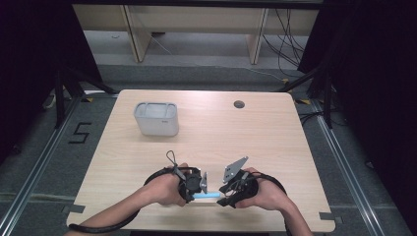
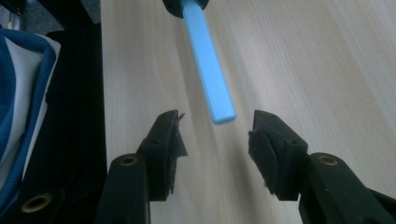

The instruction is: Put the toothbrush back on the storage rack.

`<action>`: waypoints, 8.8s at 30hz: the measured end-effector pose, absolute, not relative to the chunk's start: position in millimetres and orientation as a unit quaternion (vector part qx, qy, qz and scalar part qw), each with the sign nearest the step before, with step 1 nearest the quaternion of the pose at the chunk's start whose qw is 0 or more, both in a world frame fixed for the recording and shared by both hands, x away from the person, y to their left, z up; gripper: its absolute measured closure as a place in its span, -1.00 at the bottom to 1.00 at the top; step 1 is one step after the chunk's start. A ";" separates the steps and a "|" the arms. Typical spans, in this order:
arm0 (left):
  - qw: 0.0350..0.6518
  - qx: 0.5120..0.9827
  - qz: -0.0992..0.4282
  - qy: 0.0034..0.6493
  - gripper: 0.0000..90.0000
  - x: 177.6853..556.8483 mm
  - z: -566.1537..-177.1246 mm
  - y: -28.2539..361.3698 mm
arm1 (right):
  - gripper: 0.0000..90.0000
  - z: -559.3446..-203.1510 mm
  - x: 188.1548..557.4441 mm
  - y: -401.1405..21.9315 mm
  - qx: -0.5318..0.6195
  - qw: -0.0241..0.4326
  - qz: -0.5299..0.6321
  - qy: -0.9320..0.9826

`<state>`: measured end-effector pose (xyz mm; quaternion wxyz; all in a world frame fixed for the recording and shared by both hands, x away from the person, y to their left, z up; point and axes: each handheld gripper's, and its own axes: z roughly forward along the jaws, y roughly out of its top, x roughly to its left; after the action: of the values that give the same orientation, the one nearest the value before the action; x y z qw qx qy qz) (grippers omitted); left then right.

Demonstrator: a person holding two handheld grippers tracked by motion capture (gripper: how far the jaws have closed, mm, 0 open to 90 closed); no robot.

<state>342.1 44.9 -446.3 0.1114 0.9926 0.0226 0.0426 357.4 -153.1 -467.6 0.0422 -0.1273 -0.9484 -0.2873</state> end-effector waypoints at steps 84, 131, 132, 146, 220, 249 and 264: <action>0.566 0.711 0.048 0.415 -0.25 382.5 -448.8 125.7 | 0.76 -470.2 354.7 -150.7 -0.321 -0.179 -0.532 -0.763; 0.634 0.701 0.087 0.316 0.86 388.6 -413.1 89.7 | 0.30 -466.8 353.1 -119.0 -0.293 -0.204 -0.528 -0.771; 0.634 0.701 0.087 0.316 0.86 388.6 -413.1 89.7 | 0.26 -465.9 352.6 -119.9 -0.293 -0.207 -0.526 -0.771; 0.592 0.706 0.213 0.326 0.86 388.8 -409.3 125.5 | 0.00 -463.0 343.4 -133.3 -0.289 -0.242 -0.500 -0.780; 0.562 0.611 0.365 0.421 0.85 462.5 -389.8 245.5 | -0.07 -491.4 340.4 -166.1 -0.322 -0.259 -0.485 -0.771; 0.545 0.609 0.379 0.434 0.85 490.0 -399.5 246.8 | -0.07 -489.6 338.8 -165.2 -0.325 -0.255 -0.487 -0.769; 0.532 0.616 0.375 0.444 0.85 494.9 -412.5 246.5 | -0.07 -490.1 340.0 -165.3 -0.319 -0.262 -0.485 -0.771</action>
<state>494.9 246.5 -412.5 0.5318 0.6158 0.4445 0.3748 340.0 -165.3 -490.1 -0.2624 -0.3186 -0.7708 -0.4853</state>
